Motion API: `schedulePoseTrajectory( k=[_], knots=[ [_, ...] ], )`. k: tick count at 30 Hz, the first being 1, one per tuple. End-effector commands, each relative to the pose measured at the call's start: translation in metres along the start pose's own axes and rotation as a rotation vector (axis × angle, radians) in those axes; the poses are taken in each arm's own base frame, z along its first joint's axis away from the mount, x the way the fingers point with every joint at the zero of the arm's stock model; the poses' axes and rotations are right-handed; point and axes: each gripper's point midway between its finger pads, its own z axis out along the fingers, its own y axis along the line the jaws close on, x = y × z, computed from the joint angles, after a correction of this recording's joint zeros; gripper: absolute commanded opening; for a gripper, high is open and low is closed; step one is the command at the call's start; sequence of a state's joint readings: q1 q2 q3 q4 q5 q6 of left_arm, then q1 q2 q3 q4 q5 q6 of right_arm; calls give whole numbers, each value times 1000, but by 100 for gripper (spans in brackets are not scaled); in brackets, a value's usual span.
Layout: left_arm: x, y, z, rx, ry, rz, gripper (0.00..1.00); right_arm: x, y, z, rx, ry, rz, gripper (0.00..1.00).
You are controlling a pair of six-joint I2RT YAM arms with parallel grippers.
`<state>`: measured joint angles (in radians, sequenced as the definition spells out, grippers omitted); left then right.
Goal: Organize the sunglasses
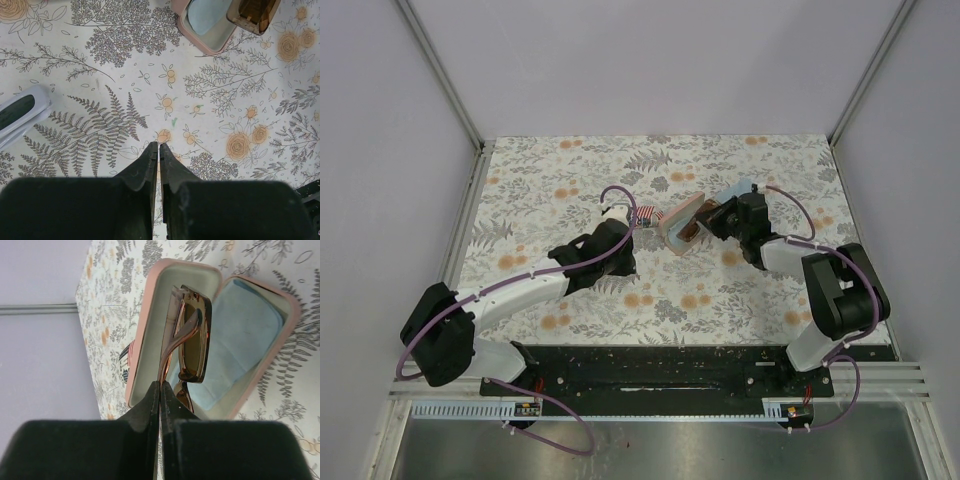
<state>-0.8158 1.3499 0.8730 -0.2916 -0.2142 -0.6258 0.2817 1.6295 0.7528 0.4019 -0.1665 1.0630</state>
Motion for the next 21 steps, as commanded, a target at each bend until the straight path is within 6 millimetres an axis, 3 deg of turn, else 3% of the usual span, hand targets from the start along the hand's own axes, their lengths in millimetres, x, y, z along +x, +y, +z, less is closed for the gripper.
schedulePoseTrajectory(
  k=[1, 5, 16, 21],
  knots=[
    [-18, -9, -9, 37, -60, -9, 9, -6, 37, 2, -174, -99, 17, 0],
    [-17, -8, -9, 36, -59, -7, 9, 2, 29, 8, -192, -104, 66, 0],
    [-27, -10, -13, 31, -75, 6, 9, 25, -17, 24, -177, -136, 148, 0],
    [-27, -10, -12, 29, -72, 9, 9, 33, -34, 28, -164, -128, 161, 7]
  ],
)
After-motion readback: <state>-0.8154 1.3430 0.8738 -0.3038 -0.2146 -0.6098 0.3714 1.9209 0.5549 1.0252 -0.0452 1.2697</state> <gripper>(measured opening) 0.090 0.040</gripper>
